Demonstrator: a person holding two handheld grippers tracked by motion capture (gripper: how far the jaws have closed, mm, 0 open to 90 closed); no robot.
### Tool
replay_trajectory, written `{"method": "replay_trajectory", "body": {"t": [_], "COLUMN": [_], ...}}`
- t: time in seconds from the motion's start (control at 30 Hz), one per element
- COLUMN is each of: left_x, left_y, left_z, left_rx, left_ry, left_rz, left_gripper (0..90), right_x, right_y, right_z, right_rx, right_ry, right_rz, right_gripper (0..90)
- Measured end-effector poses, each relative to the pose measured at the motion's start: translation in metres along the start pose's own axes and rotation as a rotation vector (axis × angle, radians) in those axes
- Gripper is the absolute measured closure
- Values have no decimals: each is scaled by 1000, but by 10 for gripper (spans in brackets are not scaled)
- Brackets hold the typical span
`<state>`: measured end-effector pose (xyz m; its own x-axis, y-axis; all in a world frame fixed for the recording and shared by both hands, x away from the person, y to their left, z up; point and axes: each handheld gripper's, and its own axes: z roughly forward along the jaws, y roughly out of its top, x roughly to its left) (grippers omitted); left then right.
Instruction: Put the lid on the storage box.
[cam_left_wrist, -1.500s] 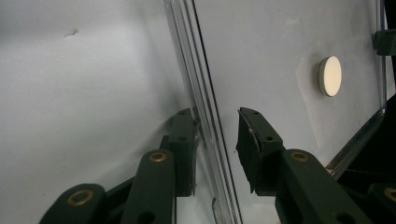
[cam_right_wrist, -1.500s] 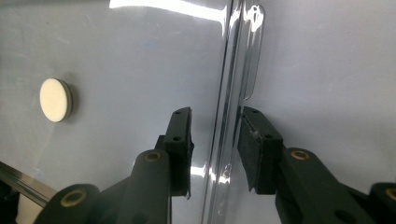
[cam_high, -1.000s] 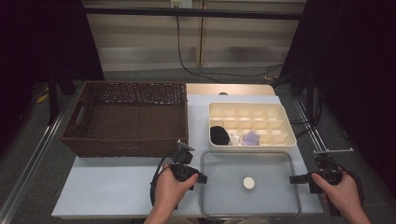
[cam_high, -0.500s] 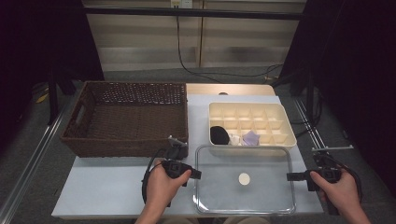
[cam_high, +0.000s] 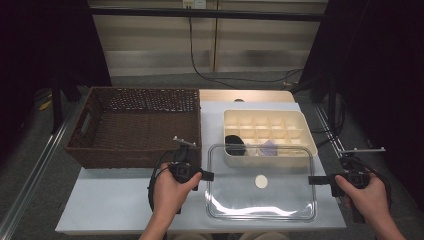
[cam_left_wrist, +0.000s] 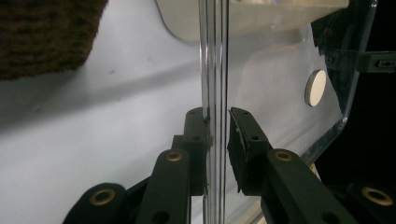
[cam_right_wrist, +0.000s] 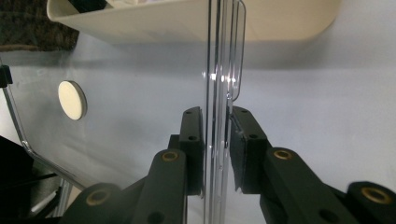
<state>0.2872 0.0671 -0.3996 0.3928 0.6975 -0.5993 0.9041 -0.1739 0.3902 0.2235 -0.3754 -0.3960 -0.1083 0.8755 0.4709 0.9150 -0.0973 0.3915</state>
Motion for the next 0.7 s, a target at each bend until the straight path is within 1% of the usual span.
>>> {"method": "replay_trajectory", "body": {"t": [0.03, 0.07, 0.1, 0.13, 0.2, 0.23, 0.3, 0.37, 0.4, 0.43, 0.47, 0.5, 0.57, 0.6, 0.67, 0.7], "left_x": [0, 0, -2, -2, -3, -3, -4, -5, -6, -6, -6, -7, -7, -6, -7, -6], "left_y": [2, 4, 6, 8, 13, 15, 20, 25, 28, 30, 33, 35, 40, 42, 46, 49], "left_z": [-1, -2, -2, -3, -3, -3, -3, -2, -1, -1, 0, 2, 4, 5, 8, 9], "left_rx": [-2, -16, -17, -21, -28, -33, -41, -46, -53, -53, -51, -56, -61, -64, -65, -66], "left_ry": [-6, -3, -10, -2, 1, 8, 7, 19, 22, 22, 34, 21, 12, 14, 13, 19], "left_rz": [0, 12, 1, 4, 4, 13, 11, 22, 22, 20, 30, 19, 6, 17, 10, 18], "left_gripper": [780, 781, 782, 783, 783, 783, 782, 783, 783, 782, 782, 782, 782, 782, 782, 781], "right_x": [0, 0, 0, -1, -1, -1, -1, -2, -3, -4, -4, -5, -6, -7, -9, -10], "right_y": [1, 2, 4, 5, 8, 10, 13, 17, 19, 22, 23, 26, 30, 33, 37, 40], "right_z": [0, -1, -2, -2, -1, -1, -1, -1, -1, -1, -2, -2, -4, -4, -5, -5], "right_rx": [2, -3, -13, -14, -27, -24, -34, -41, -45, -48, -56, -61, -80, -82, -86, -85], "right_ry": [-1, 3, 9, 5, 7, 6, 8, 10, 9, 1, 1, -2, -8, -7, -14, -19], "right_rz": [3, 4, 10, 4, 13, 8, 19, 26, 29, 22, 27, 30, 34, 35, 41, 42], "right_gripper": [768, 767, 768, 767, 767, 766, 767, 766, 766, 764, 764, 763, 763, 763, 764, 763]}}
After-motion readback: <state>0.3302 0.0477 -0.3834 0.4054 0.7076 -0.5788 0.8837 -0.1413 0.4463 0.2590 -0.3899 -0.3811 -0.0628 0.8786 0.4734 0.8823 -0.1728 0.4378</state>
